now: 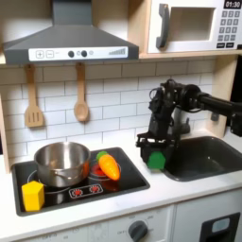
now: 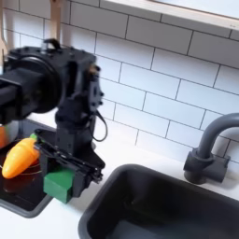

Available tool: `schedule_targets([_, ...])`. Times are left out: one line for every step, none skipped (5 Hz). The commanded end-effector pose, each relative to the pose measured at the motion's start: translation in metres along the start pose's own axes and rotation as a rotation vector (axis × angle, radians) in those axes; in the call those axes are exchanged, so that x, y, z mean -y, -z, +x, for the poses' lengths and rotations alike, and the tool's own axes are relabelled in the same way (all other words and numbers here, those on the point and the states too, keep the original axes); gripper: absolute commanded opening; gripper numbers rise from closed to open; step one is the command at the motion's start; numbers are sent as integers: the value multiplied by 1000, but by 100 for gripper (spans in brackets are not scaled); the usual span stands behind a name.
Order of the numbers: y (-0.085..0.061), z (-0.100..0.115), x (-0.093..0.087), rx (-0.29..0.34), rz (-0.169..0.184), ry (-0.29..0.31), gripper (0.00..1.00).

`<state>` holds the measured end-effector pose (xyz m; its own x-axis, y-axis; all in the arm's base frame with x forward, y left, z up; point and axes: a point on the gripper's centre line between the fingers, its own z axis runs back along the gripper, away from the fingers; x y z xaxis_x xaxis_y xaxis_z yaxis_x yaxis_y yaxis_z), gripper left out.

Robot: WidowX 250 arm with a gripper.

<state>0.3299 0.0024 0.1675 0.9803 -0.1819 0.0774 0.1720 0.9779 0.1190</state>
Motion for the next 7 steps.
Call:
schedule_targets([-9,2,-3,31,48,0,0])
schedule_targets([-15,3,-7,47,35,-40,0])
schedule_targets([-22,2,-12,45,15,-61,0])
schedule_targets([-30,3,-16,53,-9,-80,0])
schedule_targets([-42,2,-28,75,-22,-125,0])
schedule_targets([-46,3,-31,78,-38,-129,0])
schedule_targets([-48,1,-29,78,-44,-122,0])
